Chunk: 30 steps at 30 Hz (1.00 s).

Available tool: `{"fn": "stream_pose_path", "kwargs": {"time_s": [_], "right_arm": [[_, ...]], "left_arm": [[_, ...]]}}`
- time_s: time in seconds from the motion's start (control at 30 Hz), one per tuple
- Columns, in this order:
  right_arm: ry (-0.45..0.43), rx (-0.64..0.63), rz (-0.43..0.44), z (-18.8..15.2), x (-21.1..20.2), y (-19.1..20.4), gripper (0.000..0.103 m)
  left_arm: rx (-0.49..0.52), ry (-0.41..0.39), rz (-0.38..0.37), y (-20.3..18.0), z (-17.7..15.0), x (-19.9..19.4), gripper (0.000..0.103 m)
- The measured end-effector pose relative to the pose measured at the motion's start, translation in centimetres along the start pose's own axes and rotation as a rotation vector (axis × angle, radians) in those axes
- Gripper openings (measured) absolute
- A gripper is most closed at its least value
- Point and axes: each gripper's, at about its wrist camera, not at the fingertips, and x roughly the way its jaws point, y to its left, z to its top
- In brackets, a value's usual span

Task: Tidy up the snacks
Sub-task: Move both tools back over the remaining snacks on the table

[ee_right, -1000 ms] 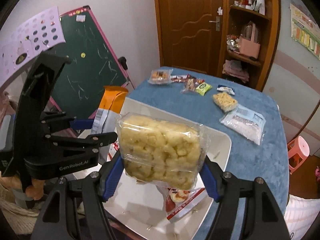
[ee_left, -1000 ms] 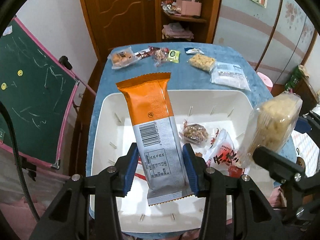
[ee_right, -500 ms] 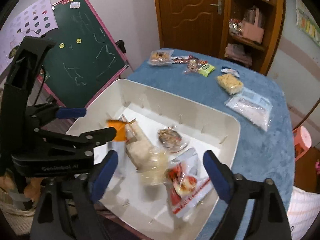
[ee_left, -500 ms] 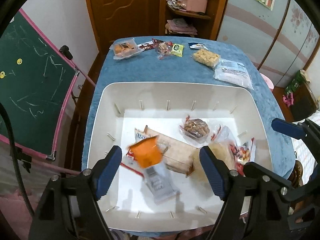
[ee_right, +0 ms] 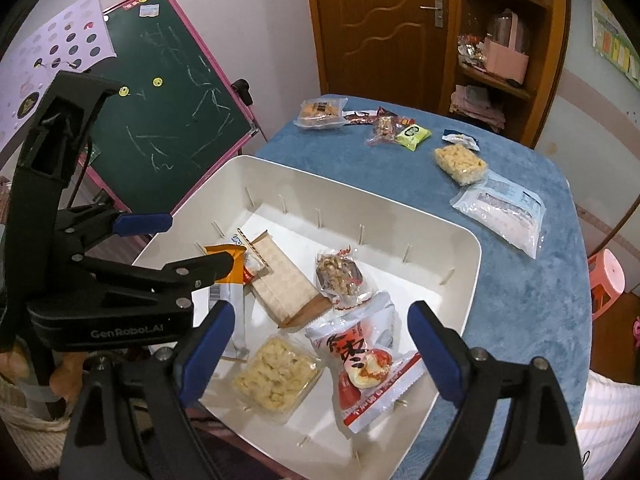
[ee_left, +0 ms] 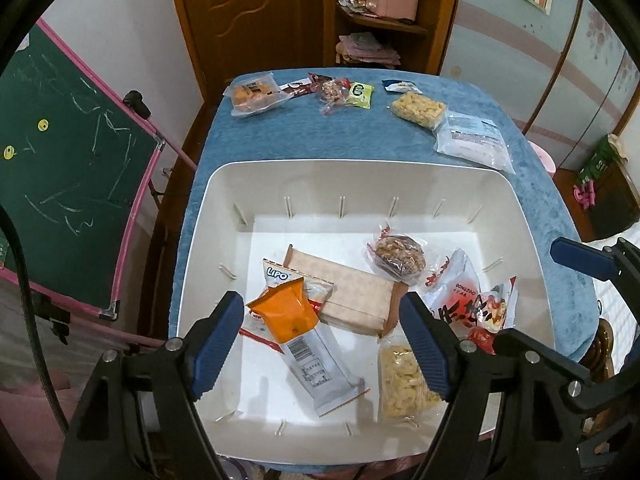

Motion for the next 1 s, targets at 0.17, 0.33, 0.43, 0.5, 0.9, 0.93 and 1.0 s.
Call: {"fn": "stream_pose_path", "kwargs": {"time_s": [0.17, 0.33, 0.43, 0.5, 0.9, 0.93, 1.0], "right_arm": [[-0.007, 0.029, 0.008, 0.0, 0.1, -1.1, 0.089], [-0.042, 0.067, 0.011, 0.4, -0.4, -3.1, 0.089], [-0.066, 0.095, 0.015, 0.8, -1.0, -4.5, 0.089], [-0.086, 0.109, 0.008, 1.2, -1.4, -5.5, 0.089], [-0.208, 0.205, -0.117, 3.9, -4.8, -13.8, 0.089], [-0.222, 0.209, -0.135, 4.2, -5.1, -14.5, 0.089], [-0.264, 0.208, -0.171, 5.0, -6.0, -15.9, 0.089]], "left_arm": [[0.025, -0.006, 0.013, -0.9, 0.8, 0.0, 0.079], [0.058, -0.046, 0.006, -2.4, 2.8, -0.8, 0.079], [0.091, -0.079, 0.012, -3.8, 4.5, -1.4, 0.079], [0.116, -0.107, 0.018, -4.6, 5.8, -1.8, 0.079], [0.117, -0.218, 0.034, -5.6, 16.8, -5.8, 0.081], [0.119, -0.221, 0.032, -5.7, 17.4, -6.0, 0.081], [0.13, -0.232, 0.032, -6.2, 19.0, -6.3, 0.081]]}}
